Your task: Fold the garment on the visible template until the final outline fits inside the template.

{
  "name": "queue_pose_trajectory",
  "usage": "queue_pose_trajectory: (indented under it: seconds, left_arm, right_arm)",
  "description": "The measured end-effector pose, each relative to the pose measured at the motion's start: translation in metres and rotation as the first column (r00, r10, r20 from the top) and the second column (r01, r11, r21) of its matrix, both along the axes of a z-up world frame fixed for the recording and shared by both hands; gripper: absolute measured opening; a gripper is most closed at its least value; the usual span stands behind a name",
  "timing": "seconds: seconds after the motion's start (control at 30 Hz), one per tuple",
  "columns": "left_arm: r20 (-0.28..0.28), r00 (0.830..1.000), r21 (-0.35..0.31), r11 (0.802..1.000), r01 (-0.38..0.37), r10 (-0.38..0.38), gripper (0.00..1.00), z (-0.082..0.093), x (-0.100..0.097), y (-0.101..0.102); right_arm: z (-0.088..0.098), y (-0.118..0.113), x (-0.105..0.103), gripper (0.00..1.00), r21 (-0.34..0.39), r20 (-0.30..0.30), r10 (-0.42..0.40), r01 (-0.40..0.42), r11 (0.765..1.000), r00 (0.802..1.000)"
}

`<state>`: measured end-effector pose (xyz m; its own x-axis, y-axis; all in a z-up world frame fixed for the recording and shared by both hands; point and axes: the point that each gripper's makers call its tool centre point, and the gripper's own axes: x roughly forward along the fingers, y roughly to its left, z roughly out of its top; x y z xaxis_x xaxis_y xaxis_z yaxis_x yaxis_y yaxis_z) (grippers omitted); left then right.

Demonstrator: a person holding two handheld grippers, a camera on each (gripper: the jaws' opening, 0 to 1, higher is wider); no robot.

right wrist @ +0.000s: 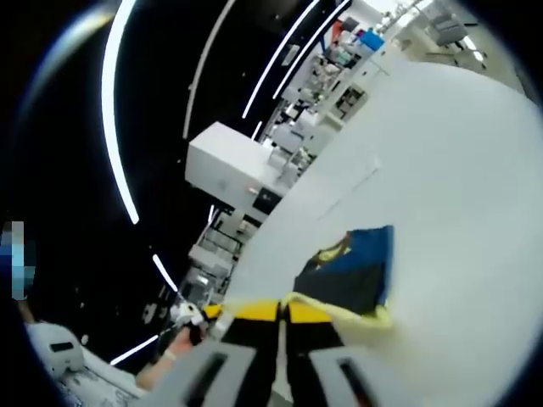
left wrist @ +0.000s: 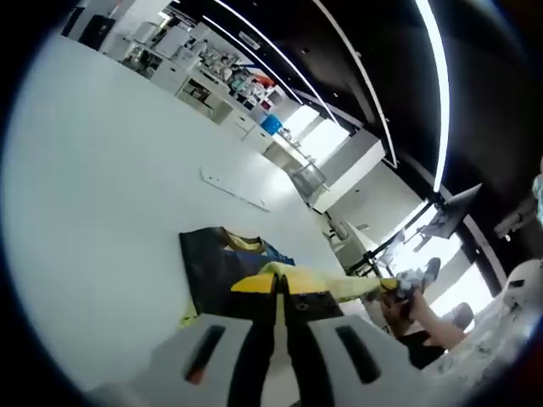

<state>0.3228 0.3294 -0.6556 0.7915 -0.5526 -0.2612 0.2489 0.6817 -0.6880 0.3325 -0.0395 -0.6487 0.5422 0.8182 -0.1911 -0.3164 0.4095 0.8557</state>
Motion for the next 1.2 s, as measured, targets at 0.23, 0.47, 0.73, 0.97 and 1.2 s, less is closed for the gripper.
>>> queue_pose_trajectory:
  seconds: [0.23,0.47,0.73,0.97,1.2]
  left_arm:
    - [0.021,0.999,0.054,0.998,-0.040,0.038,0.00,-0.008,0.048,0.009]
    - [-0.013,0.997,0.028,0.996,-0.081,0.081,0.00,-0.033,0.091,0.012]
    - [-0.065,0.992,0.045,0.993,-0.105,0.107,0.00,-0.072,0.120,0.010]
    - [-0.150,0.981,0.063,0.991,-0.118,0.126,0.00,-0.118,0.129,0.012]
    - [-0.199,0.970,0.059,0.990,-0.132,0.141,0.00,-0.145,0.125,0.006]
  right_arm:
    - [-0.007,0.012,0.048,0.00,-0.045,0.014,-0.031,0.032,0.998,0.999]
    - [-0.036,0.013,0.095,0.00,-0.118,0.004,-0.057,0.057,0.991,0.998]
    - [-0.081,0.017,0.133,0.00,-0.177,-0.045,-0.090,0.081,0.981,0.995]
    - [-0.126,0.020,0.146,0.00,-0.262,-0.090,-0.085,0.058,0.963,0.992]
    - [-0.146,0.021,0.151,0.00,-0.294,-0.116,-0.085,0.048,0.955,0.990]
